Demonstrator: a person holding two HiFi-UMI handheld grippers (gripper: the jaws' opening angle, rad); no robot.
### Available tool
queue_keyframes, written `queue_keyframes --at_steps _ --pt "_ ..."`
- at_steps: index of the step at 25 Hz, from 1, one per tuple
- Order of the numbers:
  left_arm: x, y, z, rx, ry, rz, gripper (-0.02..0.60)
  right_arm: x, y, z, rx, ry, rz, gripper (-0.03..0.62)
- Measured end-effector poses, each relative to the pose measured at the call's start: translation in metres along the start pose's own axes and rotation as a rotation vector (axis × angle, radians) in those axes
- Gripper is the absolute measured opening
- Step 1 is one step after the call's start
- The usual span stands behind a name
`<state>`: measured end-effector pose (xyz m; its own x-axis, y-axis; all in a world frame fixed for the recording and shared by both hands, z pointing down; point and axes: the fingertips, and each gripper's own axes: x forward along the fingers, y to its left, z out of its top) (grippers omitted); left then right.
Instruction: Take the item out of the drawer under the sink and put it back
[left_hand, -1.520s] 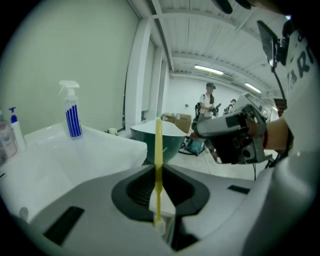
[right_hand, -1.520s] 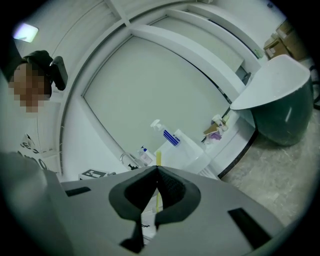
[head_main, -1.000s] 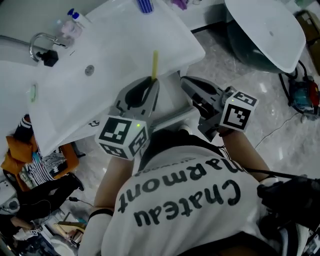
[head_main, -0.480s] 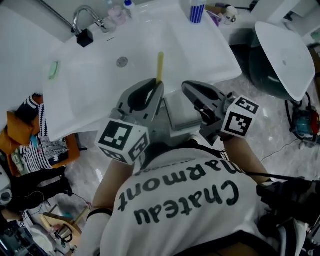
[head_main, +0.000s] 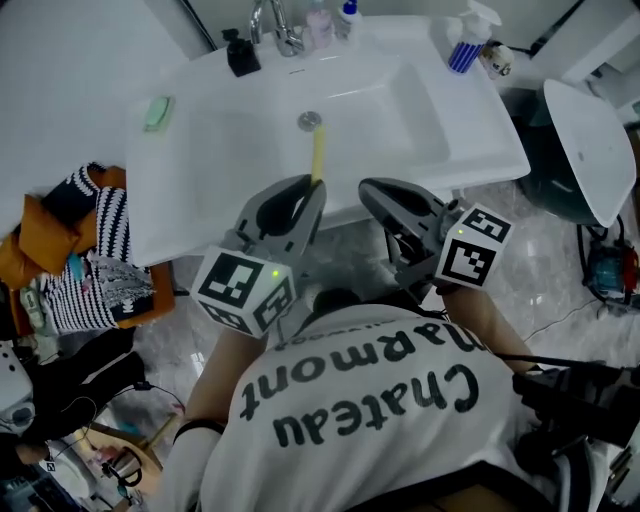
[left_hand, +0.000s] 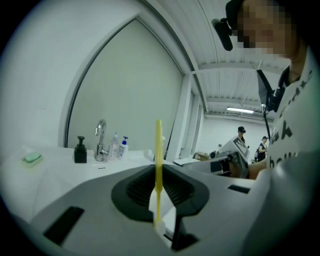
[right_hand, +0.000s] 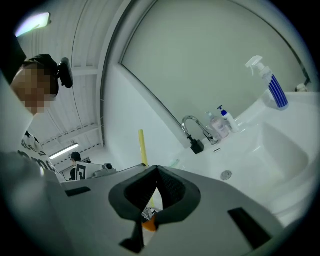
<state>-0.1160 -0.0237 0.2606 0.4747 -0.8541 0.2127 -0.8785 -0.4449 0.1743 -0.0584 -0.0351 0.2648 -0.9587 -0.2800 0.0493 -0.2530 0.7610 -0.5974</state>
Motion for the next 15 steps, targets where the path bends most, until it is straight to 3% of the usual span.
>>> queue_keyframes --at_steps 6,15 --pt "-0.061 0.052 -0.006 -0.044 -0.027 0.032 0.051 0.052 0.033 -0.023 -0.023 0.015 -0.006 0.011" --pt "-0.128 0.116 -0.006 -0.023 -0.061 0.144 0.051 0.127 0.071 -0.049 -0.067 0.09 0.044 0.011"
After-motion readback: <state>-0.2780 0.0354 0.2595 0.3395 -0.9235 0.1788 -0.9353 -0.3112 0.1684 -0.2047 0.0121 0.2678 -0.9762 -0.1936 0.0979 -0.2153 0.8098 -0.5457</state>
